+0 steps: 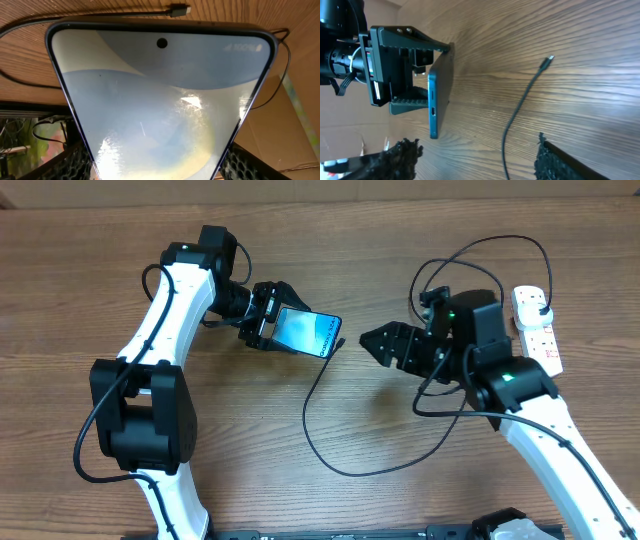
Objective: Plug charger to phone and switch on socket
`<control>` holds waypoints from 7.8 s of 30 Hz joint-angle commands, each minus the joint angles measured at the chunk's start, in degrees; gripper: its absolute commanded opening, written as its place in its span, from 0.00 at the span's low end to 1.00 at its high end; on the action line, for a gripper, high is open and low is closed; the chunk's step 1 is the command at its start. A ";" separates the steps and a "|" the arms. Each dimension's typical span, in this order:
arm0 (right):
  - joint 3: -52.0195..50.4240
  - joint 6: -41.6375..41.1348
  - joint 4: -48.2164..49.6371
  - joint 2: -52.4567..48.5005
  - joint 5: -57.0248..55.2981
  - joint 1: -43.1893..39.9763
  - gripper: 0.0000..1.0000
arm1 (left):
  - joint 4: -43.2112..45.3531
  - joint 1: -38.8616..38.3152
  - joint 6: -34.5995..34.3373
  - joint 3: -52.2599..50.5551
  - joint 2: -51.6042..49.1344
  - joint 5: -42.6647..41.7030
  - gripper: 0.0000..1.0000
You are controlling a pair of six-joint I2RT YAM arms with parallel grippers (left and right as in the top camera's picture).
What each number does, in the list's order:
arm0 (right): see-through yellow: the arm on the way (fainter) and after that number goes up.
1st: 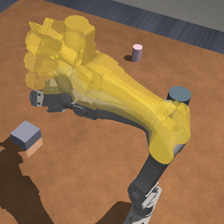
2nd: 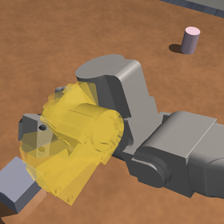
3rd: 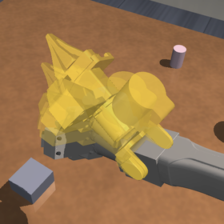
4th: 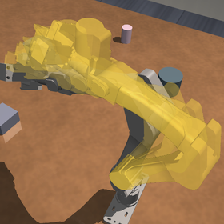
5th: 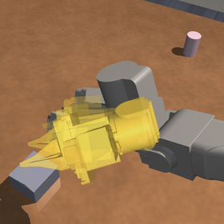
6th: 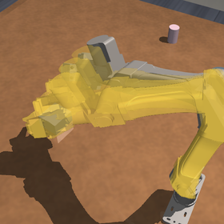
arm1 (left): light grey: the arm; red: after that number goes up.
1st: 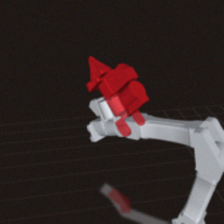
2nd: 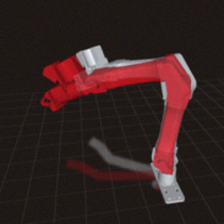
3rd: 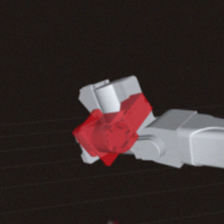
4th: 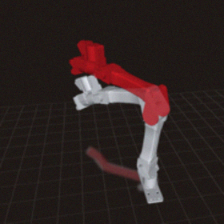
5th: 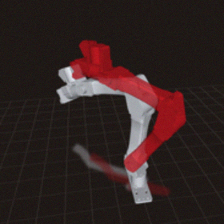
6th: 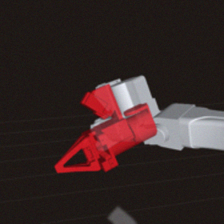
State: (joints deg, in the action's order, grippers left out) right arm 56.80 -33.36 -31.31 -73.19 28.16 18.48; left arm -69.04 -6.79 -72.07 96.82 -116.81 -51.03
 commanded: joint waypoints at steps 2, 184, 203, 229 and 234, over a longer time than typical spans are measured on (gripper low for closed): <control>1.31 -4.94 3.21 -1.92 -0.39 2.69 0.71 | -0.22 -0.44 -0.15 1.70 0.26 -1.09 0.53; 1.46 -20.02 16.02 -13.07 4.72 -7.37 0.86 | 27.34 6.36 40.98 1.70 0.26 -25.03 0.04; 6.71 -3.96 -5.95 -13.09 -6.62 -1.55 0.50 | 25.53 12.66 42.91 1.70 0.26 -39.65 0.04; 33.24 -14.86 -16.48 -44.28 -8.44 7.15 0.31 | 23.80 18.03 42.27 1.70 0.24 -39.58 0.04; 33.24 -14.88 -15.85 -47.56 -8.66 7.93 0.31 | 23.80 18.03 42.27 1.70 0.24 -39.58 0.04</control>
State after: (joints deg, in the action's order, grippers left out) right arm 88.29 -46.87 -47.81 -119.24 20.10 25.69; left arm -45.23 11.44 -30.87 97.56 -116.81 -87.72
